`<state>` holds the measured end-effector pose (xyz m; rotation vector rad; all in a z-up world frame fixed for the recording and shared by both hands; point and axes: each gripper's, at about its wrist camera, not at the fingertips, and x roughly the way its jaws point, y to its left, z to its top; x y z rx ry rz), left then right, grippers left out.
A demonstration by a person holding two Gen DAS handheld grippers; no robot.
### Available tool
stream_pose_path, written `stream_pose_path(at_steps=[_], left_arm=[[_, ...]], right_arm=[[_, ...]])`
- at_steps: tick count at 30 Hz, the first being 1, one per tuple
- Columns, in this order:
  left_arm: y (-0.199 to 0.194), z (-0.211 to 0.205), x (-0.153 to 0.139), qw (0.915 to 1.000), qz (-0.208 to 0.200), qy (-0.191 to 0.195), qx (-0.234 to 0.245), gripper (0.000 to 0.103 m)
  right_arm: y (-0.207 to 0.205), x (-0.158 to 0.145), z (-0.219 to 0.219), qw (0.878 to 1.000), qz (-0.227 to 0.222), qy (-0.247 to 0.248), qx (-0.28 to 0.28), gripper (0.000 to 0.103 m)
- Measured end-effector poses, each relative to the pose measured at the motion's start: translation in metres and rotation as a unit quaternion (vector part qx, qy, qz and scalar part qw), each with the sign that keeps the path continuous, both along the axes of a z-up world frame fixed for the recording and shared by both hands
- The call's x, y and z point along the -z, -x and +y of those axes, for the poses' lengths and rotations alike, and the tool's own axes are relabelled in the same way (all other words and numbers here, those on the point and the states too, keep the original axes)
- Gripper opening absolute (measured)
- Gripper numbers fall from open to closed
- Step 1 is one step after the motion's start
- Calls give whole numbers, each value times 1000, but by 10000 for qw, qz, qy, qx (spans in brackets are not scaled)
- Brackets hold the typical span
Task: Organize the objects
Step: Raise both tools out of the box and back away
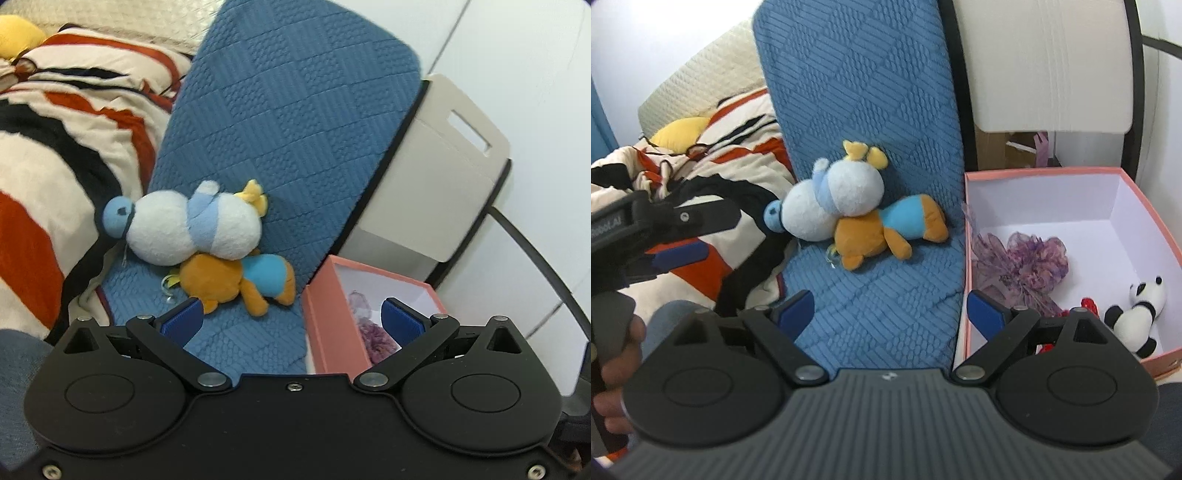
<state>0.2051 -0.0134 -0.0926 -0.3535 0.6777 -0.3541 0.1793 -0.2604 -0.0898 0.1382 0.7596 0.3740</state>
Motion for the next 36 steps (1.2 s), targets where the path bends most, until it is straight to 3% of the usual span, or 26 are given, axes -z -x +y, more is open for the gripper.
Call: stream_pose_path(at_steps=[14, 24, 36], left_arm=[[-52, 4, 61, 9992, -6, 272, -282, 102], [-99, 37, 89, 9904, 622, 1102, -562, 102], [-157, 46, 110, 9786, 1014, 1685, -599, 102]], right_arm=[[-19, 31, 2, 9986, 363, -151, 343, 91], [-46, 45, 17, 9957, 475, -566, 565, 91], [-84, 59, 40, 9947, 540, -576, 653, 91]])
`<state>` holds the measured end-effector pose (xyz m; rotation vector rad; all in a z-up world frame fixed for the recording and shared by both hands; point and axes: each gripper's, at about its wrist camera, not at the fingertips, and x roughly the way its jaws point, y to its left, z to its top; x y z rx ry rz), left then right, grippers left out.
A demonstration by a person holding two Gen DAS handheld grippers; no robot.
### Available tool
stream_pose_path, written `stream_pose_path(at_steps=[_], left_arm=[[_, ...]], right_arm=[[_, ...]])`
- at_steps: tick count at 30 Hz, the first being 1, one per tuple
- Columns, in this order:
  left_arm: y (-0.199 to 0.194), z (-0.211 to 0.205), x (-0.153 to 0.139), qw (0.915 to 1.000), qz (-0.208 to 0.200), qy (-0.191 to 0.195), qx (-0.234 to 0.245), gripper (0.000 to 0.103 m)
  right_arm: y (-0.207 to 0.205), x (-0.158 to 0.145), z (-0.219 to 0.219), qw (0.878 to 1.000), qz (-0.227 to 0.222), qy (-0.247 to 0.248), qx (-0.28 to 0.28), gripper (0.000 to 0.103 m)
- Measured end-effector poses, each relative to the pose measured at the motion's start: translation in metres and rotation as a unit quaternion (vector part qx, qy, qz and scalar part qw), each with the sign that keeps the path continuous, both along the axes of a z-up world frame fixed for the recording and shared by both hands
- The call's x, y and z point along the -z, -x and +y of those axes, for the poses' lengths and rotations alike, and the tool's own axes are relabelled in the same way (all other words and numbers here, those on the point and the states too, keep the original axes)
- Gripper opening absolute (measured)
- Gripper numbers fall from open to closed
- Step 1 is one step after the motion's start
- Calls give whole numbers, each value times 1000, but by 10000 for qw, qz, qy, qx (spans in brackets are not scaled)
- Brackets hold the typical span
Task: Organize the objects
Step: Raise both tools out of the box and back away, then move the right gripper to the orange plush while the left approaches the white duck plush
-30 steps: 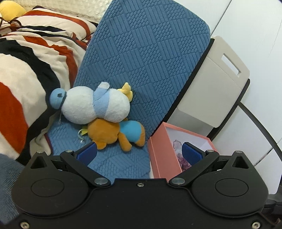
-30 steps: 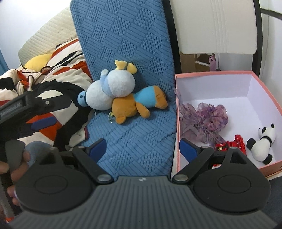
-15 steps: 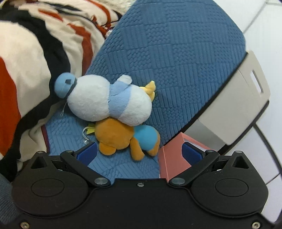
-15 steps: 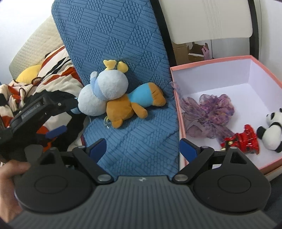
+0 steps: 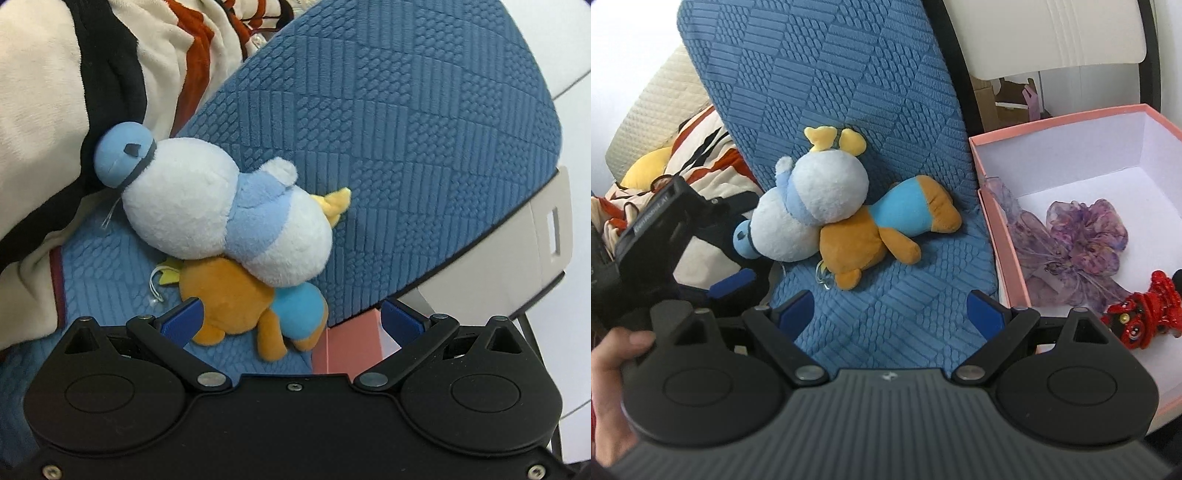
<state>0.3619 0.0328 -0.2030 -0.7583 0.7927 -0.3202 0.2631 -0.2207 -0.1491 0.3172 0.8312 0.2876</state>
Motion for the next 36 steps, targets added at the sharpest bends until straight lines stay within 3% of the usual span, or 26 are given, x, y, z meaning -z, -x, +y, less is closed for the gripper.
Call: stream_pose_path(at_steps=[10, 14, 17, 21, 26, 30, 36], left_arm=[[-49, 17, 18, 9981, 254, 567, -29, 100], [-67, 26, 27, 9947, 369, 963, -31, 97], [-79, 27, 35, 9926, 484, 1116, -49, 96], [-96, 28, 54, 9826, 998, 1557, -152, 96], [-108, 25, 66, 9773, 1213, 1728, -165, 96], [-121, 17, 76, 9658, 1499, 2115, -73, 96], [-134, 9, 80, 9603, 1629, 2254, -194, 100]], right_arm=[[-36, 14, 35, 9983, -18, 476, -322, 91], [-56, 24, 44, 9958, -27, 706, -586, 90], [-71, 34, 50, 9935, 15, 905, -695, 78], [-90, 47, 58, 9907, 73, 1104, -788, 74], [-107, 62, 68, 9881, 156, 1236, -908, 70], [-118, 76, 77, 9851, 156, 1430, -945, 70], [-132, 90, 80, 9833, 148, 1582, -892, 62]])
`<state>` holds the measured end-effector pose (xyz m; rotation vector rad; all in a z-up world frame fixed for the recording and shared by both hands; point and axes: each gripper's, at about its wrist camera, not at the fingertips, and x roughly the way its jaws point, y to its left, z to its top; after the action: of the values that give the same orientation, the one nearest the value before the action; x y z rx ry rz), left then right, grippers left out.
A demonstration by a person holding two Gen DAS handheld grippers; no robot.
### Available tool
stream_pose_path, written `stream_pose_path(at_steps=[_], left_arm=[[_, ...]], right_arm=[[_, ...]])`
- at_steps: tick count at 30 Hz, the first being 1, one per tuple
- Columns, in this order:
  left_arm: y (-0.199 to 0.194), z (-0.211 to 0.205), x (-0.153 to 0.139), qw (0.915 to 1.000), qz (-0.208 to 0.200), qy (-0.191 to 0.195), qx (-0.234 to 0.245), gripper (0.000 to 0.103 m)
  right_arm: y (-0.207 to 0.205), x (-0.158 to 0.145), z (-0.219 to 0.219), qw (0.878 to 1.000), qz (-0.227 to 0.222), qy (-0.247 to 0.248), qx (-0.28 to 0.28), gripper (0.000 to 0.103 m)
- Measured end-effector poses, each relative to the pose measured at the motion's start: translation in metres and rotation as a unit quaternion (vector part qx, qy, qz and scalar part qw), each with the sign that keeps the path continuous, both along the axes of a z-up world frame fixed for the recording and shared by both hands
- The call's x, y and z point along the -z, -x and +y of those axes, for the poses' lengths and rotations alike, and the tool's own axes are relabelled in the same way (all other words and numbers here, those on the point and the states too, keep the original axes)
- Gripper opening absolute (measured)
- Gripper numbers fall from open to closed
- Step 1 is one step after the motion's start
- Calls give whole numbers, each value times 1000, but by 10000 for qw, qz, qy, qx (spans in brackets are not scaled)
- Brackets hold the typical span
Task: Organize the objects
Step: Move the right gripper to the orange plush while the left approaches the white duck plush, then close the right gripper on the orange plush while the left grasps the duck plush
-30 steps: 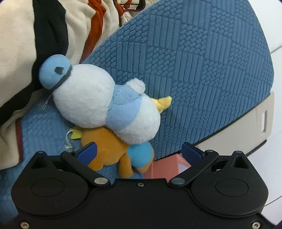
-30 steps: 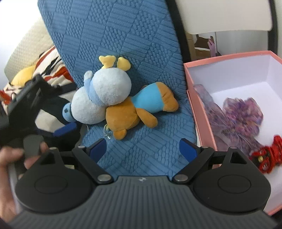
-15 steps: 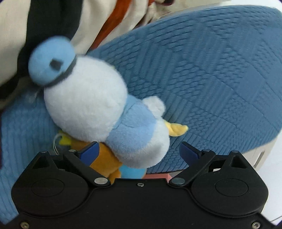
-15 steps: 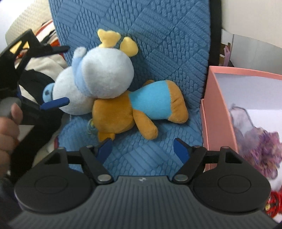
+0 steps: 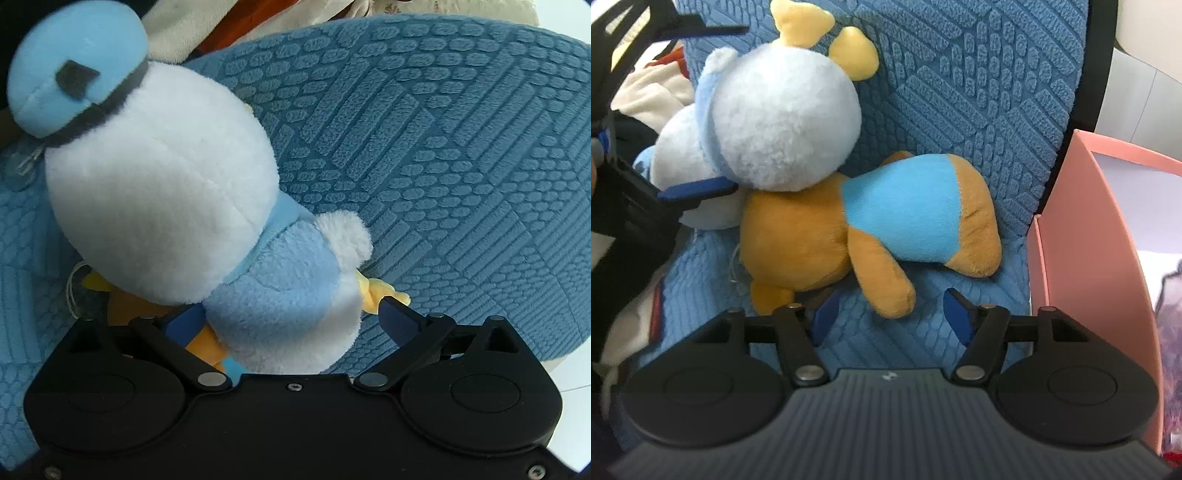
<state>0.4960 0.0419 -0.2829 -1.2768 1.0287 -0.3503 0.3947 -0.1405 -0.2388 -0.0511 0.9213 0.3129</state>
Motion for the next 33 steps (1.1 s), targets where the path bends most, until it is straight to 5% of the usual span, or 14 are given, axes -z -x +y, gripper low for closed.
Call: stream_pose_path(at_steps=[14, 21, 33], left_arm=[[-12, -13, 16, 9995, 269, 170, 46, 100], [-10, -16, 15, 9996, 226, 150, -6, 96], [8, -22, -5, 9998, 90, -79, 132, 89]], right_arm=[[-19, 13, 10, 9997, -214, 89, -56, 57], [-24, 19, 17, 9998, -128, 81, -127, 33], [-9, -13, 9, 9976, -396, 320, -464, 25]])
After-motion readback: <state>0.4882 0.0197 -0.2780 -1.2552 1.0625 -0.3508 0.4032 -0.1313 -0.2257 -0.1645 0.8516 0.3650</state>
